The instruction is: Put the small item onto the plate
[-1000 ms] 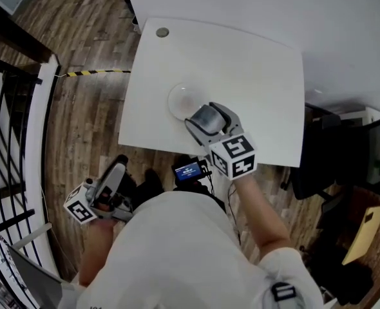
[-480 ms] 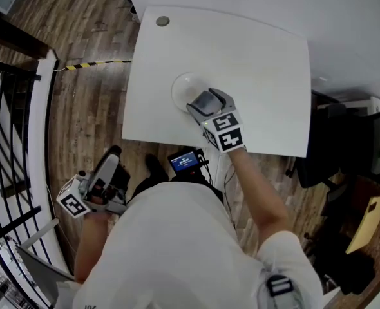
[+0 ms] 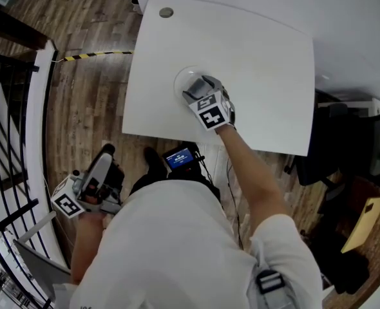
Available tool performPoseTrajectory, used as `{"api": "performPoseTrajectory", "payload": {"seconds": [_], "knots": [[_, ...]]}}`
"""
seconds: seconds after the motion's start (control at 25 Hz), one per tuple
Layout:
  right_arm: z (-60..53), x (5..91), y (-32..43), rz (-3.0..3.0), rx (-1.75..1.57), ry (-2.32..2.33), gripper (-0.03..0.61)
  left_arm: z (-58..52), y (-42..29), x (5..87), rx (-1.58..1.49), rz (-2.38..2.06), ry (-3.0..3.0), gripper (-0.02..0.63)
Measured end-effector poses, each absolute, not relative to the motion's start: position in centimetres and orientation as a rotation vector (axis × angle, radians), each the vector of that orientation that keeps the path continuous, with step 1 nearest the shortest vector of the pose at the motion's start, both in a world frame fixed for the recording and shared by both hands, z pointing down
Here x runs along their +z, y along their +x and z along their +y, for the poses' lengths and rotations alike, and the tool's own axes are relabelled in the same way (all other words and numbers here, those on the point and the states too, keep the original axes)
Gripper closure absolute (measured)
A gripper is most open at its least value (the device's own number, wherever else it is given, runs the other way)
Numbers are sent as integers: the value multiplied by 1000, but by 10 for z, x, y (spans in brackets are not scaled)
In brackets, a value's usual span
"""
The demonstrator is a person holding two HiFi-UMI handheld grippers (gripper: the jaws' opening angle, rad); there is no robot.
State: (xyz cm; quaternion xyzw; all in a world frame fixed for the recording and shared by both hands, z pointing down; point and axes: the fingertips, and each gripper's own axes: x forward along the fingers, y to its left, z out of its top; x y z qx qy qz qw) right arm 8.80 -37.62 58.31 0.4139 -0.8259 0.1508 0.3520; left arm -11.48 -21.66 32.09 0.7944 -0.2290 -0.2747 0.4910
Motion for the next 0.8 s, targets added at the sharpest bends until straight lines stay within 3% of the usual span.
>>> {"api": "performPoseTrajectory", "payload": {"seconds": [0.8], "knots": [[-406,610,91,-2074,310,1176,253,-212,-116,326,-650,-582,1902,502]]}}
